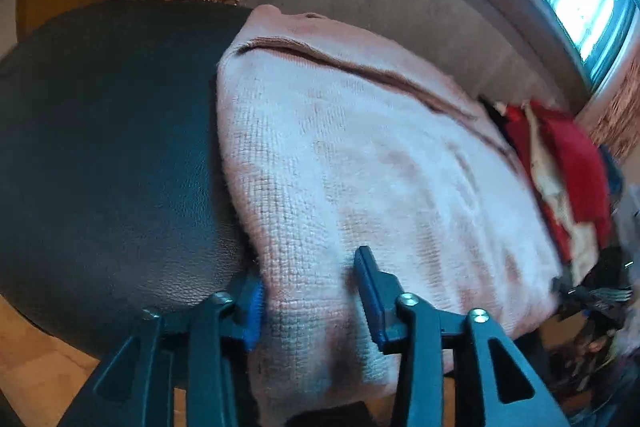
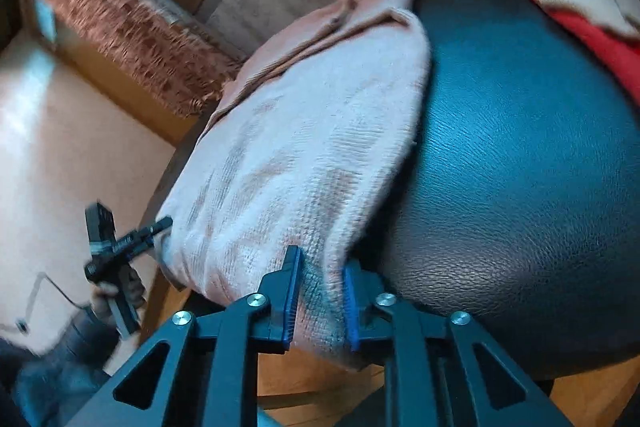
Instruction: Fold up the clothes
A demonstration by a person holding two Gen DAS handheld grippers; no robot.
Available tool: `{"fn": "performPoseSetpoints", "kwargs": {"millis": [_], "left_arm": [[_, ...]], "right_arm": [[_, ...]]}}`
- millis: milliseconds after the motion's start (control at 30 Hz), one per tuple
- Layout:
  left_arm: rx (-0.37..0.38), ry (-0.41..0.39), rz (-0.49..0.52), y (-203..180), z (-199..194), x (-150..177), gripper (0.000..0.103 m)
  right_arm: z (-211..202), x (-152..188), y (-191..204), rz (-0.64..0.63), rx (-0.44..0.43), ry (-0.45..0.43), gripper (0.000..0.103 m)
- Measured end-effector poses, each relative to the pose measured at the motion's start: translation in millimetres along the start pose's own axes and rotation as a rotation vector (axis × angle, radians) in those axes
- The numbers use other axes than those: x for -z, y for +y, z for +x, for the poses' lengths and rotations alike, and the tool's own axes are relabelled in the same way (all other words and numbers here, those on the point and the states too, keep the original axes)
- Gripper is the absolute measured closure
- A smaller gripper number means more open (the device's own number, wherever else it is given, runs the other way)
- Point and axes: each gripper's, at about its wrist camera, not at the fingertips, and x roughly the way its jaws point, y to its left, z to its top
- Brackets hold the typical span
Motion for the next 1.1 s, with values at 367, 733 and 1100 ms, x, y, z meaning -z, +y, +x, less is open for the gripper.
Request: {"fn": "performPoseSetpoints", "kwargs": {"millis": [367,733,1100], "left_arm": [[0.122,0.061,0.004,-3.1,-18.3,15.5,0.091],[0.421,0.002,-0.126,15.1,-57.4,-6.5,0.091],[0.620,-0.138,-0.271,27.1,-49.0,-93.6,0.091]], "right_arm": [[-7.9,-0.1,1.7,0.043,-0.017,0.032,0.089],[-37.3,-0.5,-2.7,0.187,-0.238,-0.010,0.089],[-6.3,-106.0,-1.3,0.182,-0.337,-0.128,0.096]]}}
